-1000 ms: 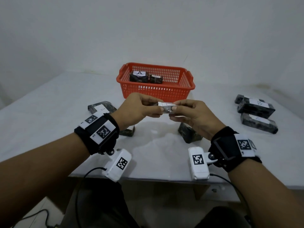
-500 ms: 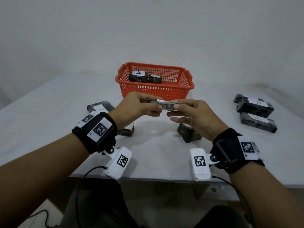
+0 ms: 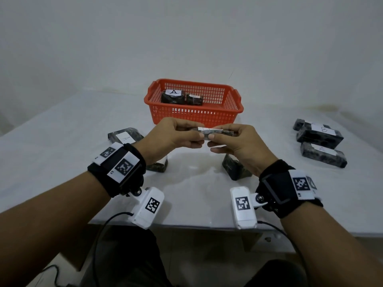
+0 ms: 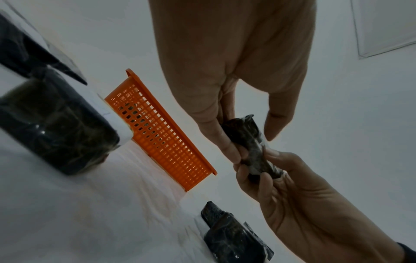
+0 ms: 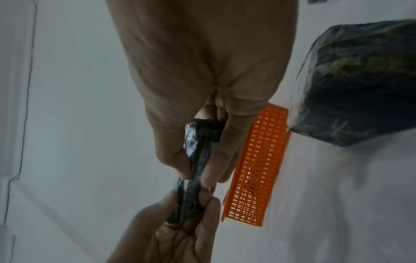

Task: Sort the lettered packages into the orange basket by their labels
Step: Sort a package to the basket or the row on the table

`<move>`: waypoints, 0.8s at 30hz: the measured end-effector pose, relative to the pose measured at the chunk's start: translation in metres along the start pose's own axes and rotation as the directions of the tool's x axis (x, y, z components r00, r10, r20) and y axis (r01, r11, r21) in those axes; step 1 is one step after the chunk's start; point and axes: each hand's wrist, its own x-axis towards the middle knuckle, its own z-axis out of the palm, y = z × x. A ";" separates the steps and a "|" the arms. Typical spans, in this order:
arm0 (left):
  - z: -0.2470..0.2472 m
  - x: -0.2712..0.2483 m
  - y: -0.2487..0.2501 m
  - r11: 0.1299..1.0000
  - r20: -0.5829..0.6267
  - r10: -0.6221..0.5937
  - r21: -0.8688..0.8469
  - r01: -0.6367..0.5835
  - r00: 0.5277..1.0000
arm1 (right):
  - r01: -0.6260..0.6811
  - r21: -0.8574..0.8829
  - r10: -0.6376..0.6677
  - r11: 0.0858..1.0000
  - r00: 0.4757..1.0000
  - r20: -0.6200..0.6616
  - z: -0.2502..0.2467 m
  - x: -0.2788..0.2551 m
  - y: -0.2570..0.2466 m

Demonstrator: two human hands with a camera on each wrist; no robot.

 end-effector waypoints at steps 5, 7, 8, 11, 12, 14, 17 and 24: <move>-0.003 -0.001 -0.003 1.000 -0.025 -0.008 0.022 0.009 1.000 | -0.055 0.062 0.050 0.997 0.996 0.073 -0.004 -0.001 0.003; -0.004 -0.001 -0.003 1.000 -0.003 -0.023 0.000 0.023 1.000 | -0.058 0.087 0.052 0.995 0.996 0.069 -0.008 -0.001 0.005; -0.004 -0.001 -0.003 1.000 0.008 -0.026 -0.009 0.026 1.000 | -0.061 0.101 0.055 0.993 0.997 0.061 -0.009 -0.002 0.005; -0.003 -0.002 -0.003 0.999 -0.002 0.006 0.037 -0.005 1.000 | -0.068 0.145 0.061 0.987 0.997 0.056 -0.011 -0.002 0.005; -0.003 -0.002 -0.003 0.998 -0.014 0.020 0.062 -0.019 1.000 | -0.060 0.135 0.053 0.989 0.997 0.057 -0.011 -0.001 0.006; -0.002 -0.002 -0.002 0.996 -0.030 0.032 0.086 -0.030 0.999 | -0.021 0.083 0.016 0.996 0.998 0.056 -0.010 0.001 0.006; -0.001 -0.002 0.000 0.996 -0.011 0.024 0.082 -0.023 1.000 | 0.057 -0.053 -0.056 0.997 0.998 0.034 -0.008 0.004 0.007; -0.002 -0.004 -0.003 0.994 -0.028 0.018 0.110 -0.015 0.999 | 0.112 -0.139 -0.112 0.984 0.994 0.009 -0.010 0.001 0.015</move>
